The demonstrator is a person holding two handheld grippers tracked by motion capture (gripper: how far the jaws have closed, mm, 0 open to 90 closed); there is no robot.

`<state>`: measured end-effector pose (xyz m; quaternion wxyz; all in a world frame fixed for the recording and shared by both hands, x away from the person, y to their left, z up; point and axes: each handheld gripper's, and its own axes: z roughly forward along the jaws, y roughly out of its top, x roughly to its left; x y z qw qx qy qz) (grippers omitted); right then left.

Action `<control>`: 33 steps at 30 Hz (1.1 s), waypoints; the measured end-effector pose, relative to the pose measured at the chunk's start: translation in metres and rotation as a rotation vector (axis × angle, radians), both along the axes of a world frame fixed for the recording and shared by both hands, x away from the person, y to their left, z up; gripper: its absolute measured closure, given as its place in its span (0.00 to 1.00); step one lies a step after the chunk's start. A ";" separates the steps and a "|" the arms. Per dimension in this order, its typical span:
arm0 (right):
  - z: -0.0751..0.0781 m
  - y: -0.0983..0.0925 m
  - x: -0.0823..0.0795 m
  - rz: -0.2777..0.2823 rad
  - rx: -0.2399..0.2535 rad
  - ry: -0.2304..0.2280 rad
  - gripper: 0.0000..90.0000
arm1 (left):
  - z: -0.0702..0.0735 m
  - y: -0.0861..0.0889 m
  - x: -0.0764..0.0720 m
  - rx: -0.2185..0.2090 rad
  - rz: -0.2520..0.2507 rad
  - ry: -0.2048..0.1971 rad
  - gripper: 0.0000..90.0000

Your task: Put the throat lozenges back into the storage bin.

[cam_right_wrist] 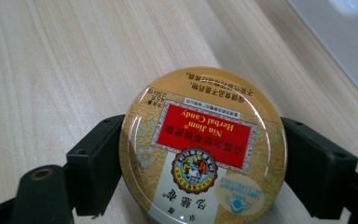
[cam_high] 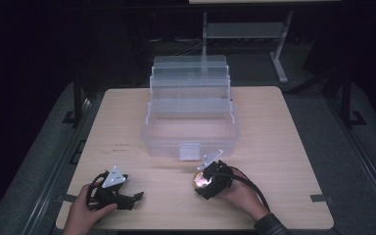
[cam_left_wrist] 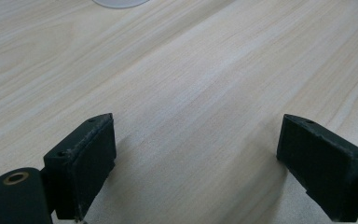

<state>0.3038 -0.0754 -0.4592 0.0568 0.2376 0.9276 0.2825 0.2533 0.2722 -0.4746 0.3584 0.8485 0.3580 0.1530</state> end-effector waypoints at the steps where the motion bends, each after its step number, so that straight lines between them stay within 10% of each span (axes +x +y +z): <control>1: 0.000 0.000 0.000 0.001 0.000 -0.001 0.22 | 0.000 0.000 0.000 0.000 0.000 0.000 0.12; 33: 0.017 -0.024 -0.008 -0.027 0.022 -0.010 0.22 | 0.000 0.000 0.000 0.000 0.000 0.000 0.12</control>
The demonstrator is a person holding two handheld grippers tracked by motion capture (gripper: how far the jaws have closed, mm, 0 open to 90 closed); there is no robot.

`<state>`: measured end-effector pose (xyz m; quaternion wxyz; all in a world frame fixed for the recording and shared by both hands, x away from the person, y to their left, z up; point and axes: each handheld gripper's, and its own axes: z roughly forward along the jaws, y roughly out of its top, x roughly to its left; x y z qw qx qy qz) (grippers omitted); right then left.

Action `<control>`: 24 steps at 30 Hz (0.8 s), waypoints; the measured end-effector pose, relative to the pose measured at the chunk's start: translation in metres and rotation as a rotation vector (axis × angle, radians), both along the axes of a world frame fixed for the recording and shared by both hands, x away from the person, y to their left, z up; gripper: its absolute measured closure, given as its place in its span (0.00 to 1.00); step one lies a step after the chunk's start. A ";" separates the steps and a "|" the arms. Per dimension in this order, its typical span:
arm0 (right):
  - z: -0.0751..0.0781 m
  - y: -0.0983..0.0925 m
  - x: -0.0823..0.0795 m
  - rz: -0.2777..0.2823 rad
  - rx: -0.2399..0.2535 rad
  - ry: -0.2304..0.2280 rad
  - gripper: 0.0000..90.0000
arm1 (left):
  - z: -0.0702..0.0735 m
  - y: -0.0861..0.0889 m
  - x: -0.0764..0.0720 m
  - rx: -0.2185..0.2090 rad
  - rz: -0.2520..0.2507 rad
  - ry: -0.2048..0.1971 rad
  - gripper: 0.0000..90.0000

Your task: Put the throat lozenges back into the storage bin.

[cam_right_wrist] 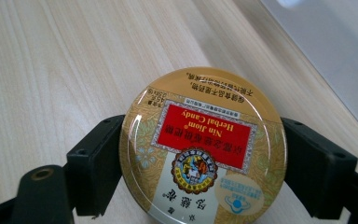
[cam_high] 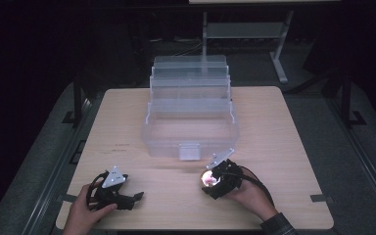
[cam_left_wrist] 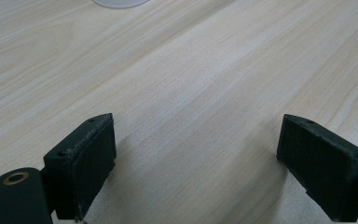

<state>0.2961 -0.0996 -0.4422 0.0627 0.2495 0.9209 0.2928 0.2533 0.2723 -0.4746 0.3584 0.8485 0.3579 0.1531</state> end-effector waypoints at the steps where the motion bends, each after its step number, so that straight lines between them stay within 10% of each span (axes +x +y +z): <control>1: 0.000 -0.002 0.000 -0.004 0.002 0.000 0.22 | 0.000 0.000 0.000 0.000 0.000 0.000 0.12; 24: 0.008 -0.035 -0.002 -0.076 0.012 -0.001 0.22 | 0.000 0.000 0.000 0.000 0.000 0.000 0.12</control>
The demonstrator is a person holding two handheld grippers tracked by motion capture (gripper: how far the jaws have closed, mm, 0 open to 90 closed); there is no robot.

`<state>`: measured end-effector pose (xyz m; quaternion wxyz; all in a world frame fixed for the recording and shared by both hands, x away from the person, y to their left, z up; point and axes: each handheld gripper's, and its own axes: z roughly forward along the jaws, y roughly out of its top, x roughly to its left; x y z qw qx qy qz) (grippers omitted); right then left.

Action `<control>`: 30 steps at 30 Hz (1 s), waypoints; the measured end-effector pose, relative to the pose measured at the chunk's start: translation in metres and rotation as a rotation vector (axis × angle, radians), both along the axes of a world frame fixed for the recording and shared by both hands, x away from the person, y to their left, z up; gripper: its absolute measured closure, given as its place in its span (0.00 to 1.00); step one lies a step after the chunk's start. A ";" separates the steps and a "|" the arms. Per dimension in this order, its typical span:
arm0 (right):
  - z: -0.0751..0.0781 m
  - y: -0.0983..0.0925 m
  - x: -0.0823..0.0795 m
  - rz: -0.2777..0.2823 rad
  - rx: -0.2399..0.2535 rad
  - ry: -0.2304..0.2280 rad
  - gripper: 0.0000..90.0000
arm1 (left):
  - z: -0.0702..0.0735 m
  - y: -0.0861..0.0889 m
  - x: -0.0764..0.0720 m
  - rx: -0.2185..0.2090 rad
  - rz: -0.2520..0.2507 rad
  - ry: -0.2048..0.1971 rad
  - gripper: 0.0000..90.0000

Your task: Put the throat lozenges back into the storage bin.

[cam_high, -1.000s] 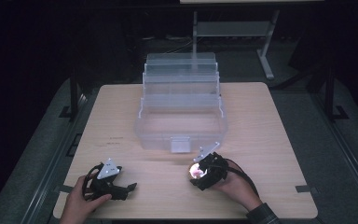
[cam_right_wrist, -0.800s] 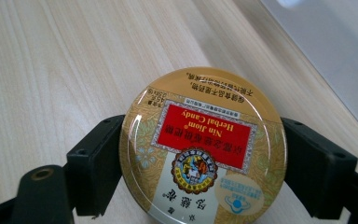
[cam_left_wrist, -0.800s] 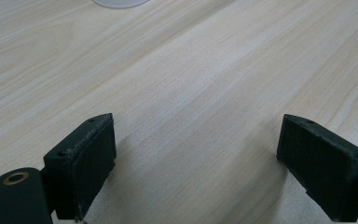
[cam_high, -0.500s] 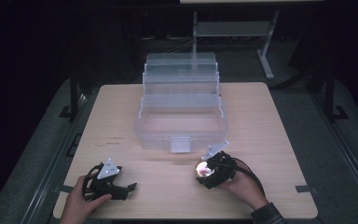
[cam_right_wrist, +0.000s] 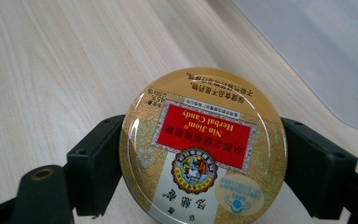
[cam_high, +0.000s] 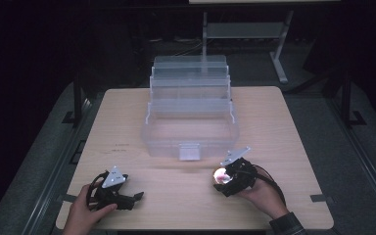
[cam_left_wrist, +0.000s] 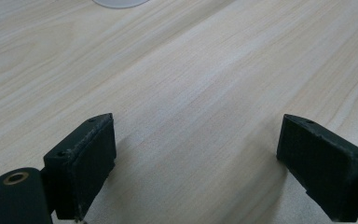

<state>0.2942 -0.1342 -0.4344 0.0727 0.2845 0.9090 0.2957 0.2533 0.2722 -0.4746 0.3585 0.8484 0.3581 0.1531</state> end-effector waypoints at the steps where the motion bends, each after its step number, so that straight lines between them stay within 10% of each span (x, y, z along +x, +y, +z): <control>1: 0.000 -0.002 0.000 -0.006 0.001 -0.003 0.22 | 0.000 0.000 0.000 0.000 0.000 0.000 0.12; 30: 0.013 -0.043 0.010 -0.107 -0.003 -0.027 0.22 | 0.000 0.000 0.000 0.000 0.000 0.000 0.12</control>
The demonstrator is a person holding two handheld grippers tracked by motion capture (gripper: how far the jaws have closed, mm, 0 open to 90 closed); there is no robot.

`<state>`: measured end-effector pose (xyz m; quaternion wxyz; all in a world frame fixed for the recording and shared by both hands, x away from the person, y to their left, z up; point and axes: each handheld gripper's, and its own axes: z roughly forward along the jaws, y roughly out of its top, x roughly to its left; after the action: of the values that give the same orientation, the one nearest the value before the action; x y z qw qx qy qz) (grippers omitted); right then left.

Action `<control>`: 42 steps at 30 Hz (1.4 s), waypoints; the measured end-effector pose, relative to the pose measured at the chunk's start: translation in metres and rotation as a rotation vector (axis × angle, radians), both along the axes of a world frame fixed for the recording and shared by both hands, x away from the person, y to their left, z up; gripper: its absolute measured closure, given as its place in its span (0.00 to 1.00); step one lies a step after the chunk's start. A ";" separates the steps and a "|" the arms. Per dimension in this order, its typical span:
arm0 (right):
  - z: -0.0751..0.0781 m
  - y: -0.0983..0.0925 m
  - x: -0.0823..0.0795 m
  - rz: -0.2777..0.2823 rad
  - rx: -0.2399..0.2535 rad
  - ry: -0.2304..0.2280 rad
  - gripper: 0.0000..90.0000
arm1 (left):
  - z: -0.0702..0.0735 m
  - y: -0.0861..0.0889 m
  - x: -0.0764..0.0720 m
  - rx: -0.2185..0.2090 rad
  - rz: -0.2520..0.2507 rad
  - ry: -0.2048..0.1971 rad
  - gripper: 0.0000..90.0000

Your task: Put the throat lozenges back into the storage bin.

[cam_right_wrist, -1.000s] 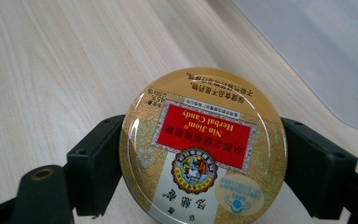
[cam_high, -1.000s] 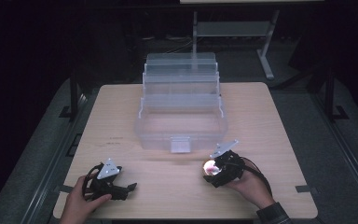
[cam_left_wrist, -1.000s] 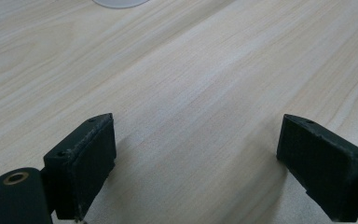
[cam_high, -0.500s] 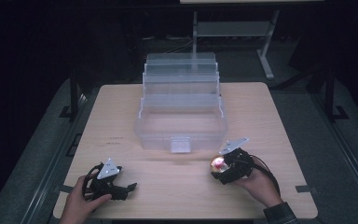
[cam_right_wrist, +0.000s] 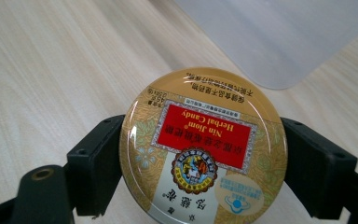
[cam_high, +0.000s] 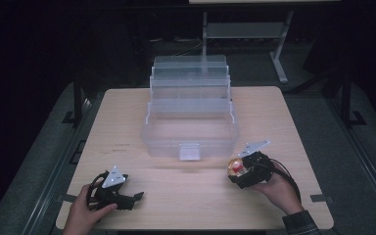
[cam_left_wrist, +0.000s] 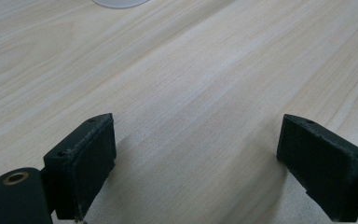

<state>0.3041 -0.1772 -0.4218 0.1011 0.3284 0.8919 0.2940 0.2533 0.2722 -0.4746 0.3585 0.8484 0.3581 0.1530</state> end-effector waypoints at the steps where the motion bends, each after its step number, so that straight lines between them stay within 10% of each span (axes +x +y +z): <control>1: 0.001 -0.001 0.001 -0.005 -0.001 0.001 0.22 | 0.000 0.000 0.000 0.000 0.000 0.000 0.12; 42: 0.043 -0.026 0.026 -0.070 0.021 -0.046 0.22 | 0.000 0.000 0.000 0.000 0.000 0.000 0.12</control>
<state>0.3302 -0.2030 -0.3791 0.1283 0.3536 0.8741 0.3072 0.2533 0.2722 -0.4746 0.3585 0.8484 0.3581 0.1531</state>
